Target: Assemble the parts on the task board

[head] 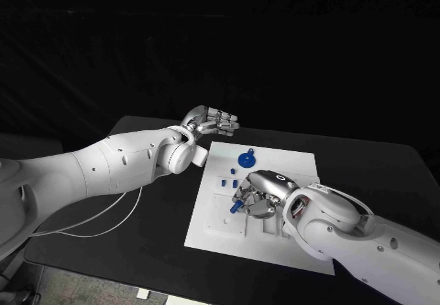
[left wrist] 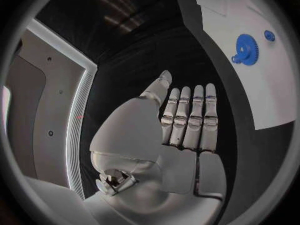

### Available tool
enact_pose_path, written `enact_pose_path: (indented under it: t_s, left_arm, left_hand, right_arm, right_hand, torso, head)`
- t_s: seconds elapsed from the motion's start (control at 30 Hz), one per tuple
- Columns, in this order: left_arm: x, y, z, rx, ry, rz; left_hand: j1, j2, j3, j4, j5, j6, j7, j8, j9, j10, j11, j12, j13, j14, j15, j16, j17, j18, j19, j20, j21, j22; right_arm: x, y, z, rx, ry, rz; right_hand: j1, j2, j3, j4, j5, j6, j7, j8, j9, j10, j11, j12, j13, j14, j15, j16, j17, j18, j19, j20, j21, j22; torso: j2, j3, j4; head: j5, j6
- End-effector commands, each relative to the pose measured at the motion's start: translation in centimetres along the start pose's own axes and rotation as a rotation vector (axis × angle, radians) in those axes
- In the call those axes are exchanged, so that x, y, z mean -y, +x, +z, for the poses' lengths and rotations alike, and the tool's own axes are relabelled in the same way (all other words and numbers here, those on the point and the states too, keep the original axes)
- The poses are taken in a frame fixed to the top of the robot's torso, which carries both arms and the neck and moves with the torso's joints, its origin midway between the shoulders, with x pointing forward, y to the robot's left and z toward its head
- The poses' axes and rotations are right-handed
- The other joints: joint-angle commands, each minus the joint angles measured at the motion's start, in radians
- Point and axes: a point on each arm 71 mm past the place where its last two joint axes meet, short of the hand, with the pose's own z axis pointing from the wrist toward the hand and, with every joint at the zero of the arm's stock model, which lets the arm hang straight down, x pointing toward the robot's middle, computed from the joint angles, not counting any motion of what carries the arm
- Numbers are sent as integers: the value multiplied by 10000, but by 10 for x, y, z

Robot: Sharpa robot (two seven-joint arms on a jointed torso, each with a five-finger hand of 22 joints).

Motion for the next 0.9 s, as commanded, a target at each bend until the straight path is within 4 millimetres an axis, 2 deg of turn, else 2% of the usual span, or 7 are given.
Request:
enact_pose_path:
  t_s: [0.03,0.13,0.33,0.7,0.9]
  left_arm:
    - [1,3,1,-177,29,-115]
    - [1,4,1,-199,29,-122]
    - [1,5,1,-213,26,-126]
    - [1,6,1,-244,27,-136]
    - [1,6,1,-248,19,-136]
  left_hand:
    - [40,37,-6,-32,51,-19,45,-10,-12,-70,-12,-25,3,-44,-6,-35,-8,117,-20,49,33,-9]
    - [40,37,-6,-32,51,-19,45,-10,-12,-70,-12,-25,3,-44,-6,-35,-8,117,-20,49,33,-9]
    - [40,37,-6,-32,51,-19,45,-10,-12,-70,-12,-25,3,-44,-6,-35,-8,117,-20,49,33,-9]
    - [40,37,-6,-32,51,-19,45,-10,-12,-70,-12,-25,3,-44,-6,-35,-8,117,-20,49,33,-9]
    - [40,37,-6,-32,51,-19,45,-10,-12,-70,-12,-25,3,-44,-6,-35,-8,117,-20,49,33,-9]
  right_arm:
    - [-5,4,2,35,-336,-262]
    - [-10,8,4,6,-481,-326]
    - [-16,14,7,-76,-632,-429]
    - [-16,30,11,-420,-561,-839]
    - [-14,34,11,-589,-478,-1069]
  right_hand:
    - [31,105,-25,-51,51,49,4,49,80,71,30,30,11,10,-67,-23,-15,199,415,-58,-66,2]
    - [30,124,-31,-73,48,45,6,49,79,67,31,29,11,7,-72,-27,-19,203,418,-65,-70,6]
    - [30,129,-32,-91,52,47,5,49,79,73,30,31,12,8,-74,-26,-20,209,419,-66,-84,4]
    - [7,144,-23,-138,61,51,3,49,80,78,29,31,12,5,-74,-31,-29,217,420,-66,-101,7]
    - [1,146,-16,-153,63,53,3,49,80,76,30,30,12,8,-74,-27,-30,216,422,-65,-97,12]
  torso:
    - [9,0,-2]
    - [13,11,11]
    - [10,7,3]
    - [6,3,20]
    - [7,1,-1]
  head:
    - [47,-24]
    - [96,-60]
    - [122,-72]
    - [153,-138]
    - [159,-157]
